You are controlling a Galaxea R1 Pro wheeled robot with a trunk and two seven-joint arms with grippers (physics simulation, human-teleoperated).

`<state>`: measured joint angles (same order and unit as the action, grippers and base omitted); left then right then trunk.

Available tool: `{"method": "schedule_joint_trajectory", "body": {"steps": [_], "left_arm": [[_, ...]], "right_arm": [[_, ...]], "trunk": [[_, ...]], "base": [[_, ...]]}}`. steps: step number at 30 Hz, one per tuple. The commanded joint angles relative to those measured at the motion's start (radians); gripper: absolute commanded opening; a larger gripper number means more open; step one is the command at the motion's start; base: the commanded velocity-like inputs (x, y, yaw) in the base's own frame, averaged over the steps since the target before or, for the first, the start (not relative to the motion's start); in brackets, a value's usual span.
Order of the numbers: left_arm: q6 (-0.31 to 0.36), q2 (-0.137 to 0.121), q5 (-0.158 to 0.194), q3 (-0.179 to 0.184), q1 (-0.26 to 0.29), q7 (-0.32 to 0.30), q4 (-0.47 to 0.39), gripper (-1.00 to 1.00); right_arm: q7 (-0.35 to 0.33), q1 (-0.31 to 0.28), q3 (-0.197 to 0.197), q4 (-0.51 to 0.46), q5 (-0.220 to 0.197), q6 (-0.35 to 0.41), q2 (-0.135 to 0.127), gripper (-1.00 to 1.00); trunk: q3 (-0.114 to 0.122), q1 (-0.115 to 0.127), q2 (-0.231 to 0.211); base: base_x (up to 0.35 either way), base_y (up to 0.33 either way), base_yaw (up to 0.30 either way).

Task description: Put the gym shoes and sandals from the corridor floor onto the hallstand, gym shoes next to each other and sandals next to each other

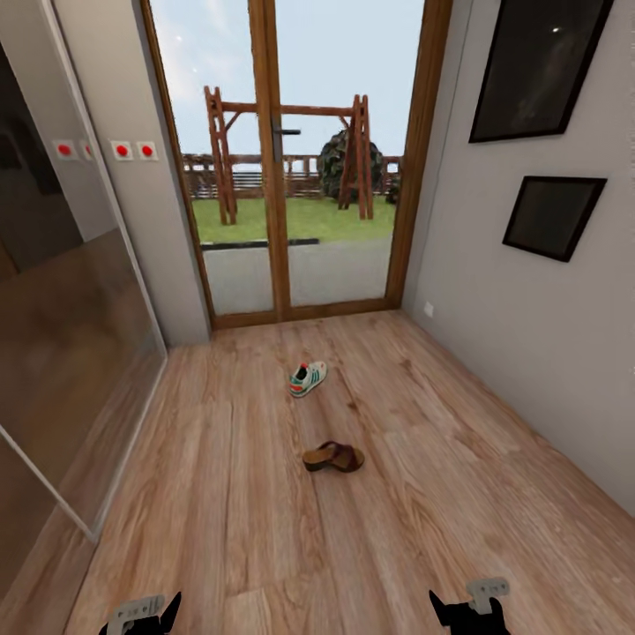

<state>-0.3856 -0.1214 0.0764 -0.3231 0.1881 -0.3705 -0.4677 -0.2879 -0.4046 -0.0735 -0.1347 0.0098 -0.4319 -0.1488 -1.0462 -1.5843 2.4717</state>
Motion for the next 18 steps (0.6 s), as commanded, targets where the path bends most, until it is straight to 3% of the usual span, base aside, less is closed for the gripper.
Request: {"method": "schedule_joint_trajectory", "body": {"steps": [1,9,18], "left_arm": [[0.001,0.000,0.008,-0.004,0.001,-0.010,0.001,1.00],[0.001,0.000,0.008,-0.004,0.001,-0.010,0.001,1.00],[0.001,0.000,0.008,-0.004,0.001,-0.010,0.001,1.00]], "right_arm": [[-0.008,-0.001,-0.008,0.001,0.001,-0.002,0.000,1.00],[-0.008,-0.001,-0.008,0.001,0.001,-0.002,0.000,1.00],[-0.008,-0.001,-0.008,0.001,0.001,-0.002,0.000,1.00]], "trunk": [[0.000,0.000,0.000],[0.008,0.000,0.000],[0.017,0.000,0.000]], "base": [[0.296,0.159,-0.198],[0.241,0.106,-0.198],[0.054,0.012,-0.198]]}}
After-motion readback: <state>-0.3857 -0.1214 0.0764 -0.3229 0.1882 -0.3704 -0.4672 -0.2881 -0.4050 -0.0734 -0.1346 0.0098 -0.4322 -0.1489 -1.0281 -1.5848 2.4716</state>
